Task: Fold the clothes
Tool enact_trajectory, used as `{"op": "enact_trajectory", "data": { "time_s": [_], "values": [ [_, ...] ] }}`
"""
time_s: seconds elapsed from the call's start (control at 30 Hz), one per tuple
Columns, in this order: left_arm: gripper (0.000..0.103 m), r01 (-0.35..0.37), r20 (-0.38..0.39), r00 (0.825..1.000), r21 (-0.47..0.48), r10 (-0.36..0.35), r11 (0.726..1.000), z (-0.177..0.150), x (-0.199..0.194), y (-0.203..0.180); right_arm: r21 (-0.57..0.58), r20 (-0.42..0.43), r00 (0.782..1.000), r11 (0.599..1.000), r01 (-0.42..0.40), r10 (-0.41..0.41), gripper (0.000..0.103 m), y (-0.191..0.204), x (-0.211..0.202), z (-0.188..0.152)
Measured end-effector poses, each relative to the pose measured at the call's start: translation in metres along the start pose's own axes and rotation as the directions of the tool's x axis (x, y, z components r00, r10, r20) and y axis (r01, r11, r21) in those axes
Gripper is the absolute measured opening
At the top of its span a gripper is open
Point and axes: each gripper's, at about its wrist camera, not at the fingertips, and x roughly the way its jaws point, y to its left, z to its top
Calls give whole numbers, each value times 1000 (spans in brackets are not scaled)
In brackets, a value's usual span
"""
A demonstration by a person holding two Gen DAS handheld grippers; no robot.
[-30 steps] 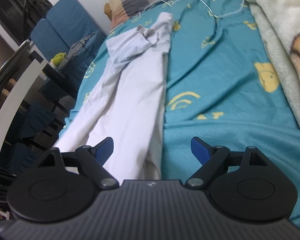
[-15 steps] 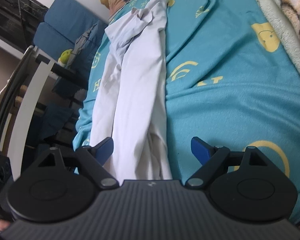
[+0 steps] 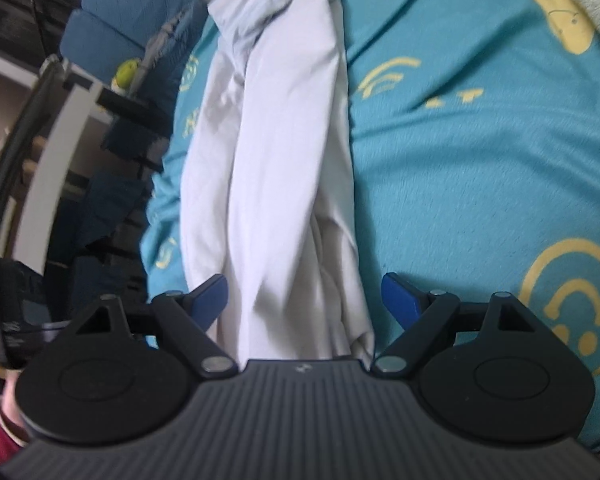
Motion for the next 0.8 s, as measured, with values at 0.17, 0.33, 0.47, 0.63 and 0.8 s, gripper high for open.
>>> {"op": "enact_trajectory", "data": {
  "time_s": [0.17,0.33,0.47,0.63,0.8],
  "values": [
    [94,5,-20,1000,13,-5,1000,-2,-1,-5,-11,-48,998,999,-50,49,87,6,5,-7],
    [94,99,-79,992,18,-97,995,-4,-1,-10,40,-52,995,996,-85,87,87,2,1,-9],
    [94,149,-133,981,37,-143,988,-4,1,-18,16,-55,992,994,-110,111,86,6,-3,-12],
    [92,170,-161,974,60,-158,984,-3,1,-26,16,-88,989,993,-118,119,70,6,2,-17],
    [74,162,-171,975,103,-143,982,-1,0,-35,26,-84,989,992,-121,123,29,3,-4,-19]
  ]
}}
